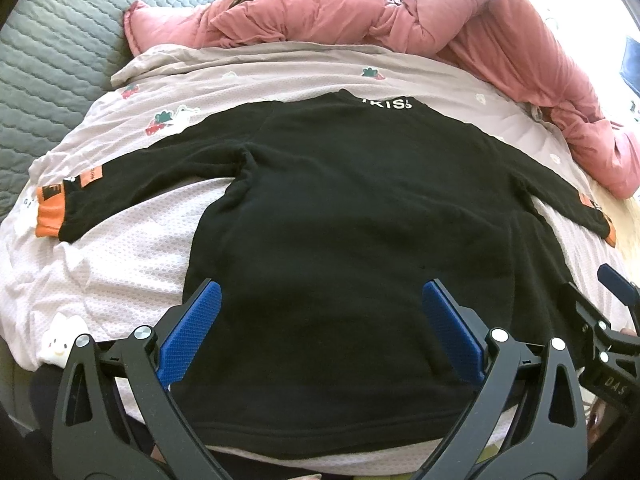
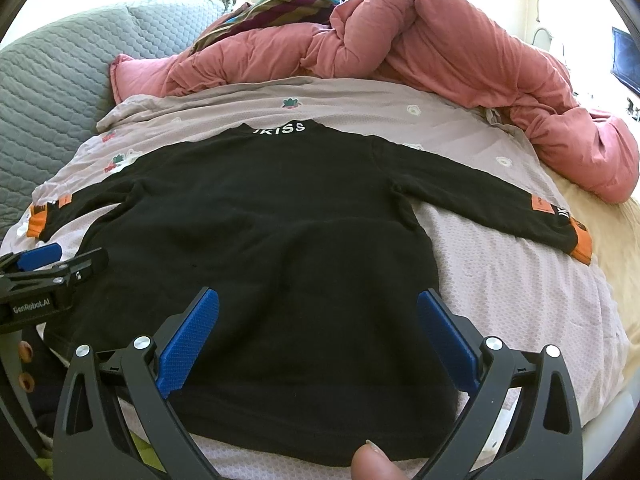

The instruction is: Fold small clothes

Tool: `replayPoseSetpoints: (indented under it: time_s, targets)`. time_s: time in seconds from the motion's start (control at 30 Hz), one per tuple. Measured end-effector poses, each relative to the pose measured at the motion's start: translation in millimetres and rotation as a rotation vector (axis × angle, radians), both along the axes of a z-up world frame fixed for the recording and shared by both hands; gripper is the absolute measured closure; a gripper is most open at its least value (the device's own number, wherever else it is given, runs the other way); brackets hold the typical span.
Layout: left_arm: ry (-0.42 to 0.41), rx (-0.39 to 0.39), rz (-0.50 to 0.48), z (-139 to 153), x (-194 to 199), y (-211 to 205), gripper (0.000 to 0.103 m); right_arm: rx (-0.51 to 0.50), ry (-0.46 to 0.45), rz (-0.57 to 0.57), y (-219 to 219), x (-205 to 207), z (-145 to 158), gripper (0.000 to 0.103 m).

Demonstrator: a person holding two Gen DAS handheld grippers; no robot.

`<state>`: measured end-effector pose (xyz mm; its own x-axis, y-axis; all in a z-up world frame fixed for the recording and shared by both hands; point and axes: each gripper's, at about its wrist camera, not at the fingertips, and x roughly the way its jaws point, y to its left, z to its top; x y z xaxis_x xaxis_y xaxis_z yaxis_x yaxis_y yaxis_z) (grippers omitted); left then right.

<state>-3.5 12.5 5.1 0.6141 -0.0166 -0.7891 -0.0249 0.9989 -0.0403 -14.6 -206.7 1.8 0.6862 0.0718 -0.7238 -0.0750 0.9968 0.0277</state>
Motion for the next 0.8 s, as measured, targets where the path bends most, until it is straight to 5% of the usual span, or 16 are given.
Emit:
replayPoseSetpoints:
  time_s: [0.8]
  targets:
    - [0.044, 0.004, -0.045, 0.7, 40.7, -33.4, 0.008, 0.03, -0.009, -0.165, -73.6, 41.3, 0.0, 0.004]
